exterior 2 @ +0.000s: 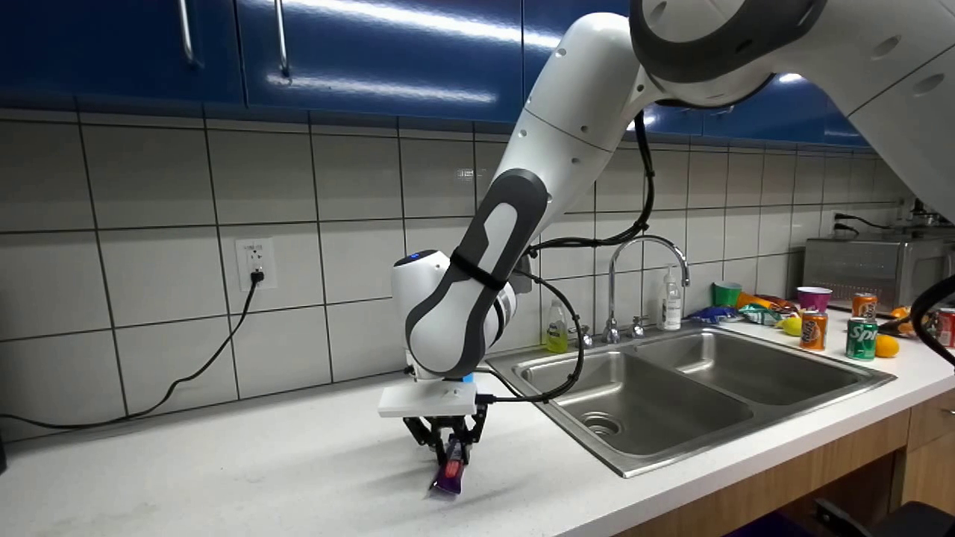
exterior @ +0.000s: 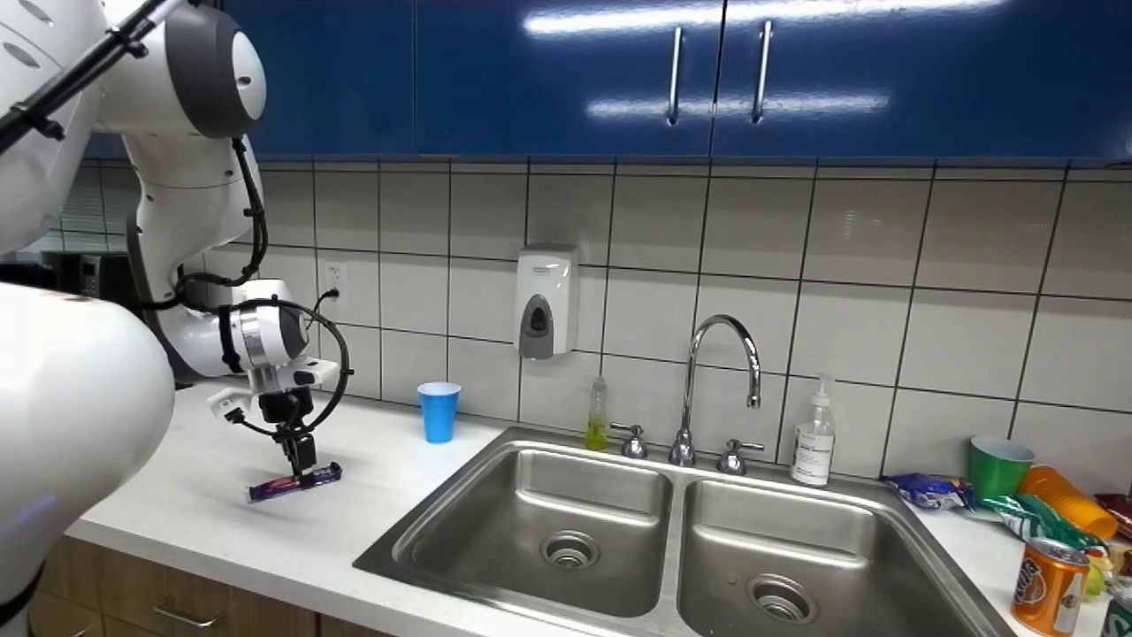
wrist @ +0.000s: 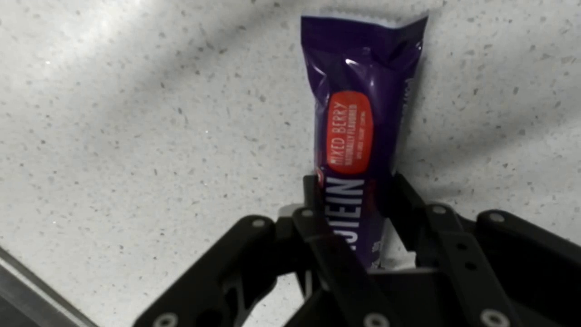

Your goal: Put the chocolate bar in the sink

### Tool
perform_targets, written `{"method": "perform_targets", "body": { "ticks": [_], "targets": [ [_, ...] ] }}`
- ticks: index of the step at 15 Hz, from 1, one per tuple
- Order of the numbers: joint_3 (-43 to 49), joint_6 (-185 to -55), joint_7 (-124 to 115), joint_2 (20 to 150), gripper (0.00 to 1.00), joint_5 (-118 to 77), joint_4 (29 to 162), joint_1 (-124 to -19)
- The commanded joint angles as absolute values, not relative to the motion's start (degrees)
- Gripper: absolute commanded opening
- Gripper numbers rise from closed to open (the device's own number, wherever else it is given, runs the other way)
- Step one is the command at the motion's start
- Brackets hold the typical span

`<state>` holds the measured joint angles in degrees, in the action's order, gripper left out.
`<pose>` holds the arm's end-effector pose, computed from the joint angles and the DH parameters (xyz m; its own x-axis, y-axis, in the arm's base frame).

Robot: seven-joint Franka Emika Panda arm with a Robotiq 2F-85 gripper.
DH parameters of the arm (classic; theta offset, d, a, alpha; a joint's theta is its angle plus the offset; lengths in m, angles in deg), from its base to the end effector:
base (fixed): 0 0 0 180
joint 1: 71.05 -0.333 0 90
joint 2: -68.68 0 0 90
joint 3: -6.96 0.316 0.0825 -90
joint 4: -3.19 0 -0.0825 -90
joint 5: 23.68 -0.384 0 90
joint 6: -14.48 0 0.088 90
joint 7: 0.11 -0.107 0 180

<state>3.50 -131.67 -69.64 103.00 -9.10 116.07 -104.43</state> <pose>0.5263 0.3074 0.1611 0.8862 -0.4400 0.1450 -0.4552 -0.8852 0.0959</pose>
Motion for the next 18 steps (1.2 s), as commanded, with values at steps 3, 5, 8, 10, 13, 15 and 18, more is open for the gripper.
{"method": "perform_targets", "body": {
  "ticks": [3, 5, 8, 10, 13, 15, 18],
  "targets": [
    [3.4, -130.2, -70.3, 100.3, 0.16, -7.7, 117.0, -104.1],
    [3.7, -130.2, -69.4, 98.6, 0.16, -7.6, 117.8, -103.7],
    [4.0, -130.5, -67.6, 94.7, 0.16, -6.7, 119.8, -102.9],
    [4.7, -130.8, -65.3, 91.9, 0.16, -6.5, 121.7, -101.4],
    [7.3, -131.2, -56.7, 87.9, 0.16, -8.2, 125.2, -97.0],
    [8.1, -130.9, -51.9, 85.4, 0.16, -8.4, 127.6, -94.6],
    [8.3, -131.0, -46.3, 81.9, 0.16, -8.8, 131.0, -91.2]
  ]
}}
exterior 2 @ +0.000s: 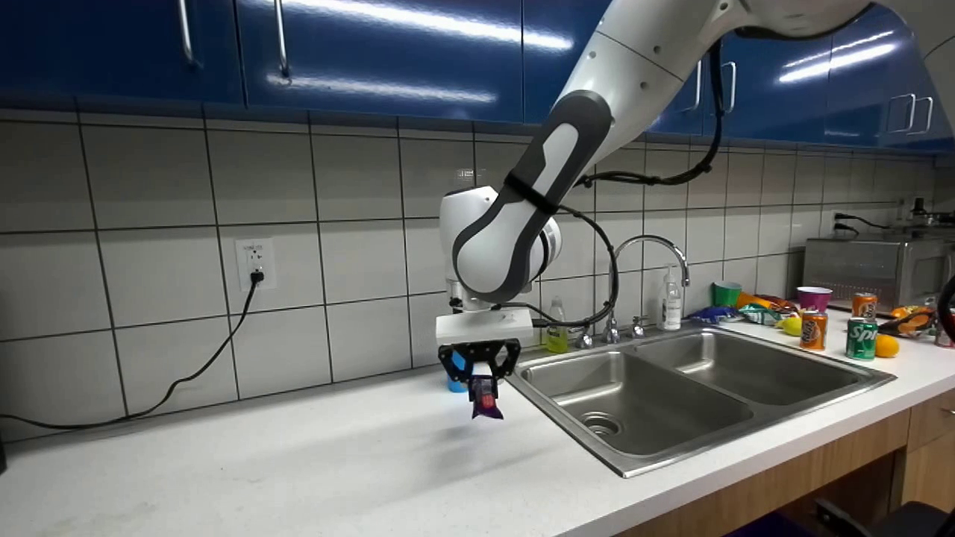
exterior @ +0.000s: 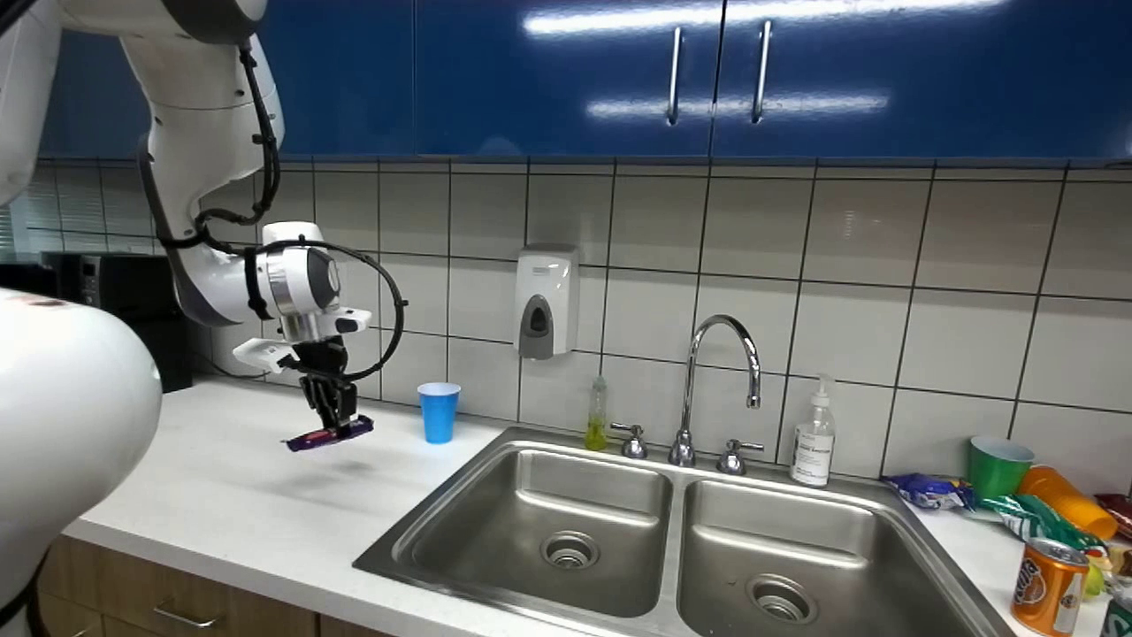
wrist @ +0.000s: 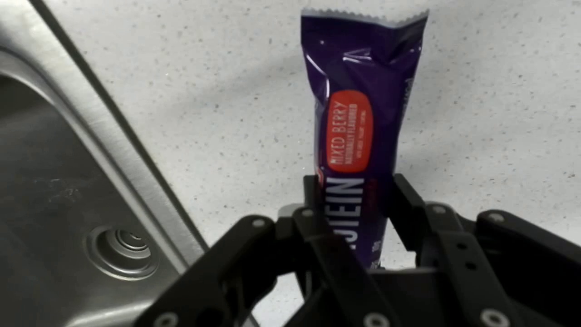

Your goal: Put the chocolate bar in the sink

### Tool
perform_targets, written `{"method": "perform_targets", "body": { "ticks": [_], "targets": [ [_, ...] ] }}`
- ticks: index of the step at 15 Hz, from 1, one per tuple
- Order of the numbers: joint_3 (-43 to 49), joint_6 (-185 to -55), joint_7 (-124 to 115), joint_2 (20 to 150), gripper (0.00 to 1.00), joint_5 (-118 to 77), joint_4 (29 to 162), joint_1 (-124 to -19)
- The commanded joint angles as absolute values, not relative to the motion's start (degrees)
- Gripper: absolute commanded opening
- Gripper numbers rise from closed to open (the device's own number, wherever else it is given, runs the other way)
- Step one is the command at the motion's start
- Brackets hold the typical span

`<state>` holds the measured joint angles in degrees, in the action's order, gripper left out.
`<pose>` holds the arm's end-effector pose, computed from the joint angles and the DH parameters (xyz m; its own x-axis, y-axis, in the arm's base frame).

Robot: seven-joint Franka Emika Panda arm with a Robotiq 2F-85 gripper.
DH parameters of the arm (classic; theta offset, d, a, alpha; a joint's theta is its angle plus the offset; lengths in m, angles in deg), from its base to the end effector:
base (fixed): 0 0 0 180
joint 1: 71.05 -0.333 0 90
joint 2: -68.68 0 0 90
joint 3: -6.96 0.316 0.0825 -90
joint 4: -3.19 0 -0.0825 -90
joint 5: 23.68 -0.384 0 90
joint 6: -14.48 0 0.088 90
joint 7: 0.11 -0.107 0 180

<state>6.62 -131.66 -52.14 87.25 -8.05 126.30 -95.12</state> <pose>0.5270 0.2357 0.2560 0.9506 -0.2605 0.1690 -0.2734 -0.9602 0.0579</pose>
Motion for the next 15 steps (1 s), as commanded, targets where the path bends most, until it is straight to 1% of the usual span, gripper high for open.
{"method": "perform_targets", "body": {
  "ticks": [1, 15],
  "targets": [
    [8.3, -131.1, -44.5, 80.9, 0.16, -9.1, 131.8, -90.1],
    [5.4, -132.0, -34.2, 69.7, 0.16, -9.0, 141.2, -77.0]
  ]
}}
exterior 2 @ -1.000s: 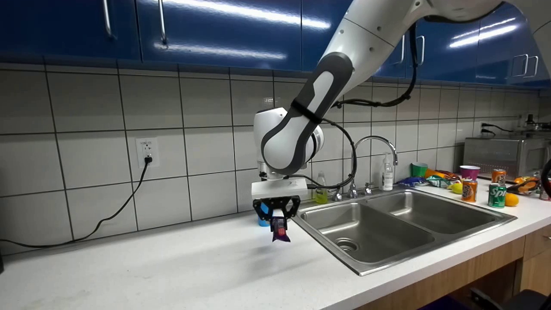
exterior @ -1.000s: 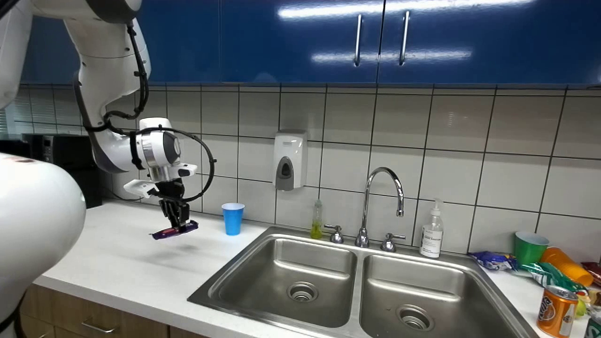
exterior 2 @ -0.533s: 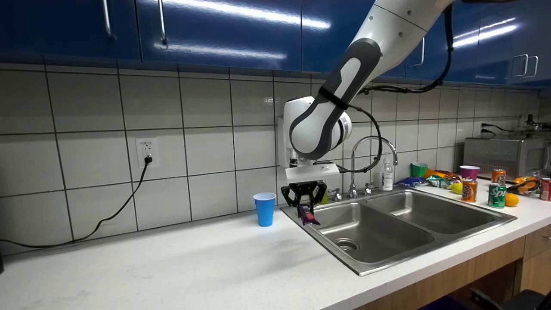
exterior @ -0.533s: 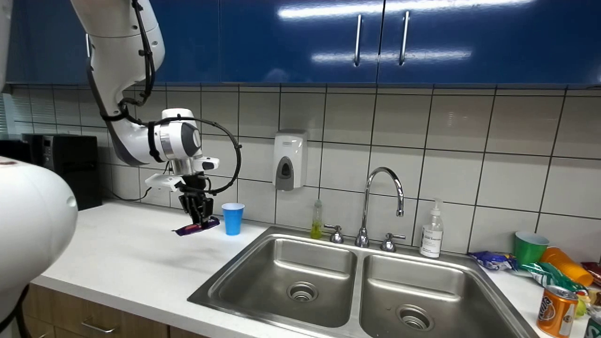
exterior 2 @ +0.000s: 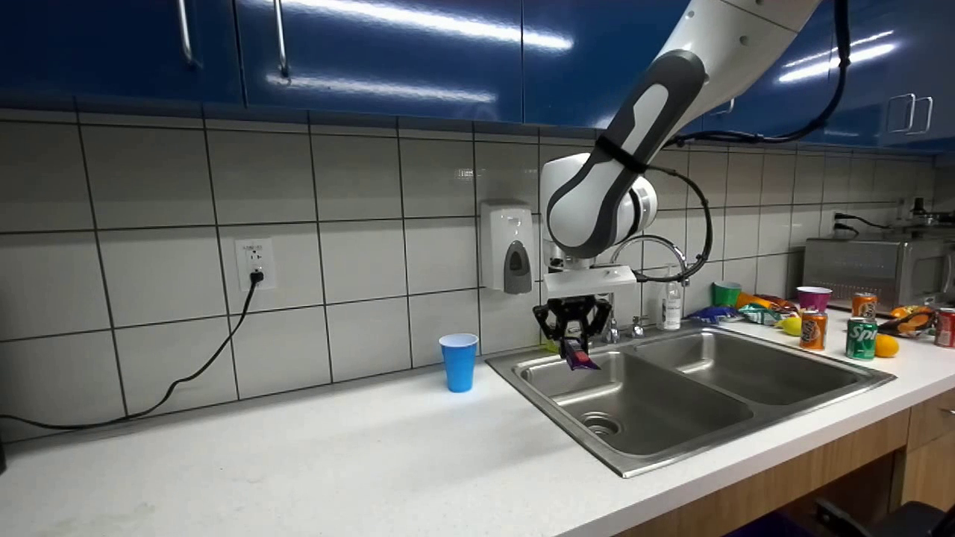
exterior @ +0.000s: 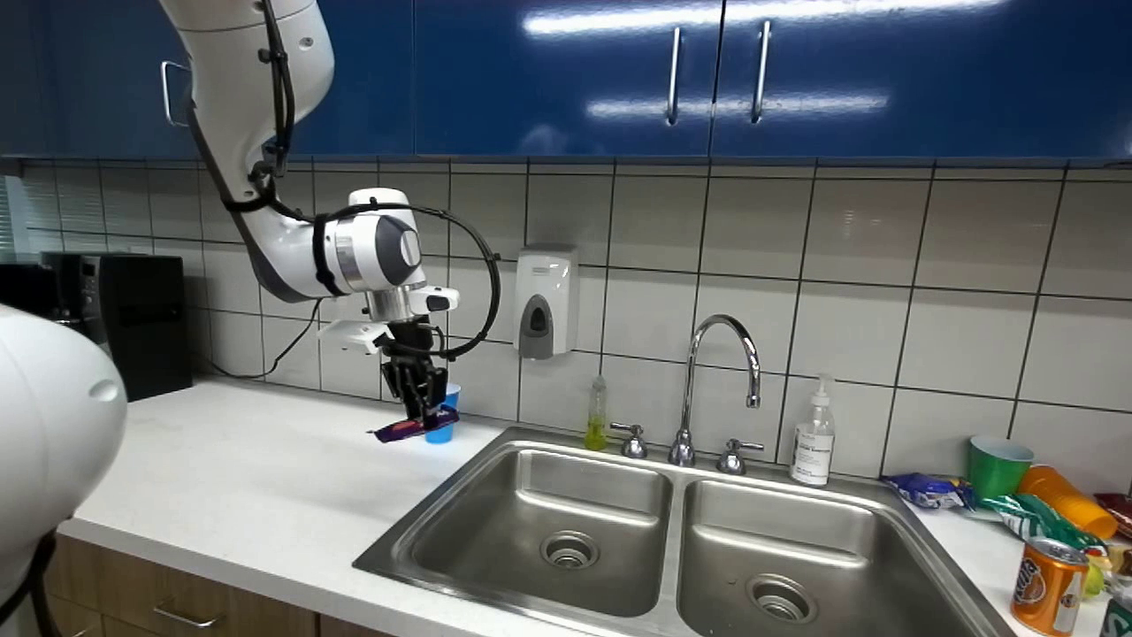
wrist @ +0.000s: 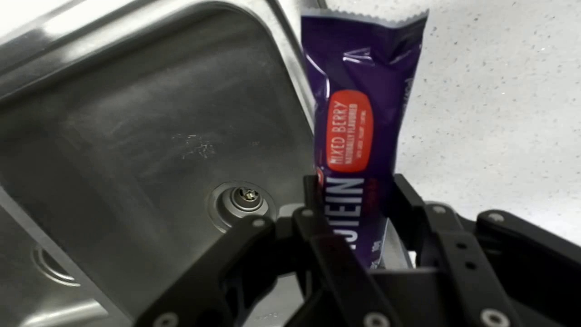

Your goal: Put the chocolate bar in the sink

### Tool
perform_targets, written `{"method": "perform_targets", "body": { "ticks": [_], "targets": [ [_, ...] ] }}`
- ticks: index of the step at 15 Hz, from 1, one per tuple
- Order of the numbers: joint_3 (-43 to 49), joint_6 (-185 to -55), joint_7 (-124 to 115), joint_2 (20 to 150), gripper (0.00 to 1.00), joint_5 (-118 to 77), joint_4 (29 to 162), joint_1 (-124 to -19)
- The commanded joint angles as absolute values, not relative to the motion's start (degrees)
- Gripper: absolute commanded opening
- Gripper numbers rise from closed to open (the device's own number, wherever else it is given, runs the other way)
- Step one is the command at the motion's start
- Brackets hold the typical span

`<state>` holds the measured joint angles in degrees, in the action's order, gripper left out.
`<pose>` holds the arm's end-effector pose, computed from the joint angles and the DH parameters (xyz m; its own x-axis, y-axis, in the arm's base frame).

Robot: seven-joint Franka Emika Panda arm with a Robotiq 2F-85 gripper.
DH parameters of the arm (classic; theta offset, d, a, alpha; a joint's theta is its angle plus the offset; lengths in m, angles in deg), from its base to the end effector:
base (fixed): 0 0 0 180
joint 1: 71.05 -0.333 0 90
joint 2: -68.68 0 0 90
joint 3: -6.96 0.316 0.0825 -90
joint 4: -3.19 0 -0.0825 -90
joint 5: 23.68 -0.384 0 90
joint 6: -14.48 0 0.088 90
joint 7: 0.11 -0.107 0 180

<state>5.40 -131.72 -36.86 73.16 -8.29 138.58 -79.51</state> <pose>0.5122 0.0656 0.3042 0.9411 -0.2888 0.1762 -0.3067 -0.9480 0.0845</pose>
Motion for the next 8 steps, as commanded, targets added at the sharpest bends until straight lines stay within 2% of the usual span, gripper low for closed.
{"method": "perform_targets", "body": {
  "ticks": [1, 8],
  "targets": [
    [5.1, -132.2, -34.0, 69.4, 0.16, -8.9, 141.6, -76.2],
    [3.4, -134.0, -32.0, 70.1, 0.16, -8.9, 142.6, -72.1]
  ]
}}
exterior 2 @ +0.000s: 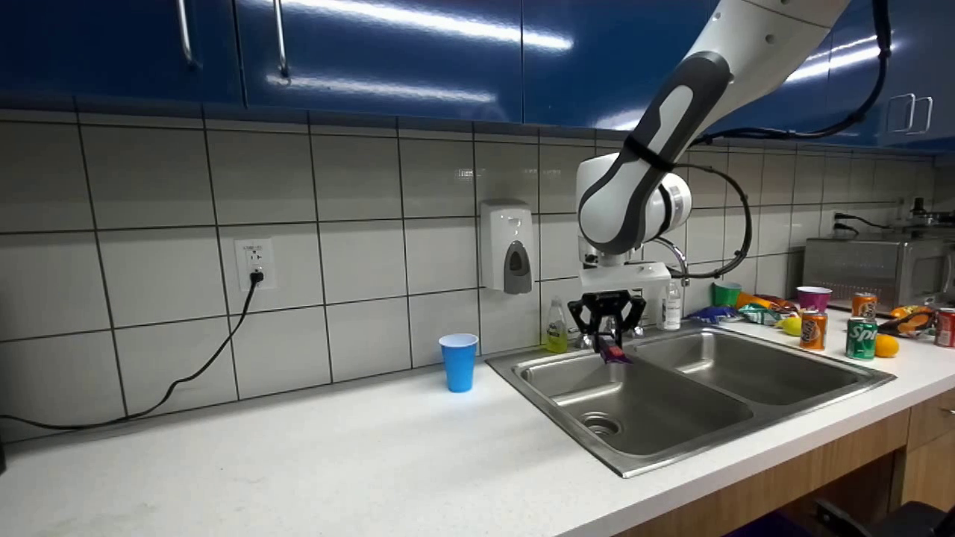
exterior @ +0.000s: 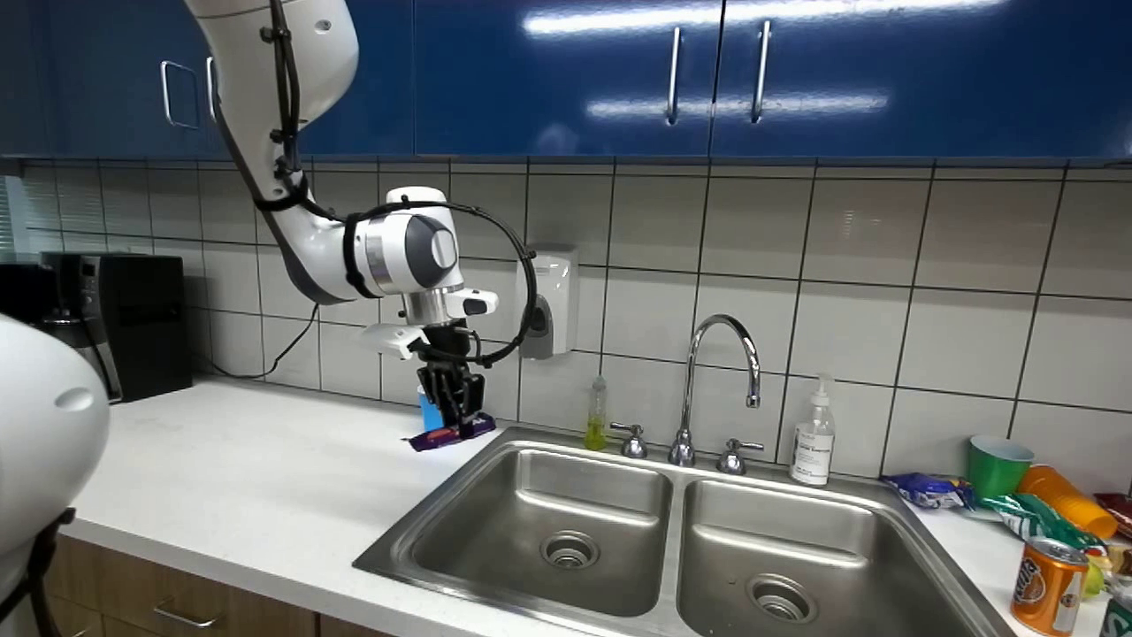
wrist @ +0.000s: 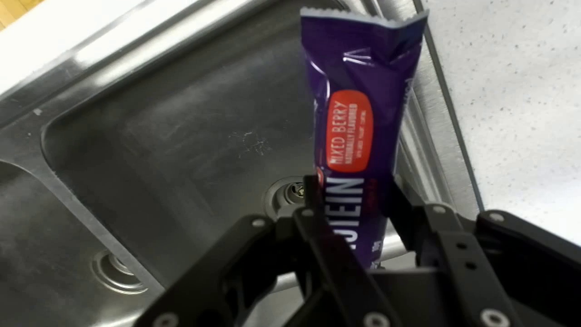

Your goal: Put the chocolate bar in the sink

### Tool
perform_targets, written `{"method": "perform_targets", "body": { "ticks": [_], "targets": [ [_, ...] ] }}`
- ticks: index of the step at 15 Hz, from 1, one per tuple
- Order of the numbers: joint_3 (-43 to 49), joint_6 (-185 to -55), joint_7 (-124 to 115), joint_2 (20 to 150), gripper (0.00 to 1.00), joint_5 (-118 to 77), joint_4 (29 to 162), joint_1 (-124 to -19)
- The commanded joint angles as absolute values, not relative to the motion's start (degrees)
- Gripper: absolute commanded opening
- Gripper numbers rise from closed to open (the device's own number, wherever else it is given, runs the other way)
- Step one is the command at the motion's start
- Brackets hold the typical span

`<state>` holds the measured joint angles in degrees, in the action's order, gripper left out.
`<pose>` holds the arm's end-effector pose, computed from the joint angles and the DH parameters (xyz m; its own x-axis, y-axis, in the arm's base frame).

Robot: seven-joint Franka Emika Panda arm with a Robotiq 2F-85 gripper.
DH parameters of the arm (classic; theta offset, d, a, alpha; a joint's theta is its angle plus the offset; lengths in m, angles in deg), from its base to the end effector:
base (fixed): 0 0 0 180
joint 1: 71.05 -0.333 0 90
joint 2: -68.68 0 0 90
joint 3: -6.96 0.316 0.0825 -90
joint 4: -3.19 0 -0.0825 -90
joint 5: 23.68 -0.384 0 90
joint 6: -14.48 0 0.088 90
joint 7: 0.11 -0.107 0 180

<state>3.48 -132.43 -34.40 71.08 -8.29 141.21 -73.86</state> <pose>0.5030 -0.0019 0.3052 0.9128 -0.3697 0.1738 -0.3884 -0.9172 0.0891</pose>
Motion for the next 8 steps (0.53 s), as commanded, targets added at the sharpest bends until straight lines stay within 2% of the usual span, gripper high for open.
{"method": "perform_targets", "body": {
  "ticks": [1, 8],
  "targets": [
    [3.1, -134.5, -31.8, 70.6, 0.16, -8.8, 142.7, -71.7],
    [0.9, -140.6, -31.6, 76.2, 0.16, -8.0, 142.9, -70.5]
  ]
}}
